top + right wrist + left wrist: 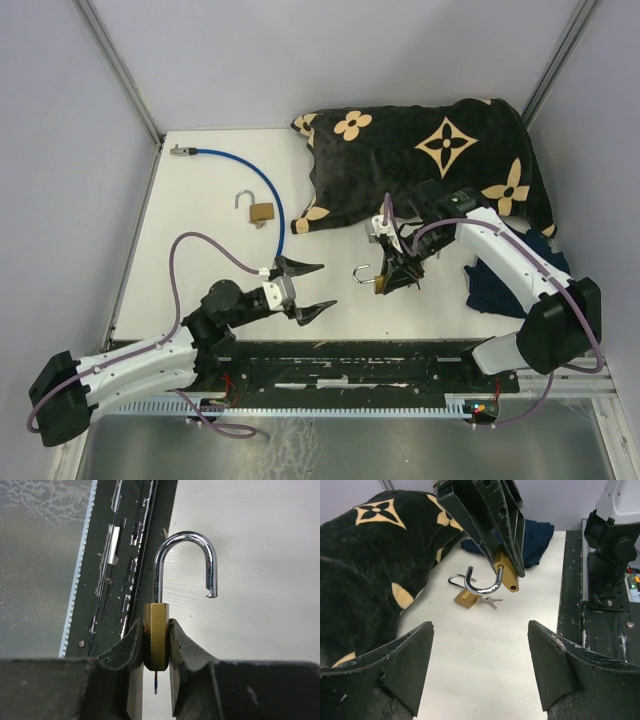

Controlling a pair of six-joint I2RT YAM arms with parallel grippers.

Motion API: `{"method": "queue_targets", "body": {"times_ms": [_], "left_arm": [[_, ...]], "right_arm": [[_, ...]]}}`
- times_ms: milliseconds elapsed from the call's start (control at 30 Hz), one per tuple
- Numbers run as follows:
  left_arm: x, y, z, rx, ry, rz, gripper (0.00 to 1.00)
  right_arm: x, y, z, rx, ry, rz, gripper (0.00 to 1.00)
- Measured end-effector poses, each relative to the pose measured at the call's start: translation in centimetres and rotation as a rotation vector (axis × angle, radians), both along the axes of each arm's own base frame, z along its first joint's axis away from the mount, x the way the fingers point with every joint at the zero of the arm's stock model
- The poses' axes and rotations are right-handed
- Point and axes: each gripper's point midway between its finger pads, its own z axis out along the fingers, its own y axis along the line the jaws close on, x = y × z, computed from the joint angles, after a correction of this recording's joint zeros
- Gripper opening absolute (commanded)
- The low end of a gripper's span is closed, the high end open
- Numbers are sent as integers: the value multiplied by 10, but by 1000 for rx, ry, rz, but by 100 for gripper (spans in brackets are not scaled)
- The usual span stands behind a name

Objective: Lock with the key
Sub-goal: Pick up the lock from the center of the board.

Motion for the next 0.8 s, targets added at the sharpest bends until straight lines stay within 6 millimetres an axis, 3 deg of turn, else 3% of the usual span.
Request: {"method": "queue_targets", "body": {"times_ms": [167, 400, 533, 800], "left_arm": [[1, -13, -4, 43, -47, -39, 80], [-14, -34, -6, 108, -285, -90, 80], [-10, -43, -16, 190, -394, -76, 77], [2, -55, -13, 278, -546, 0, 73]], "right_arm": [[-12, 6, -3, -1, -2, 72, 2], [-15, 8, -5, -4, 4, 88, 2], [-15, 8, -5, -5, 6, 87, 2], [-17, 9, -5, -5, 14, 94, 2]]}}
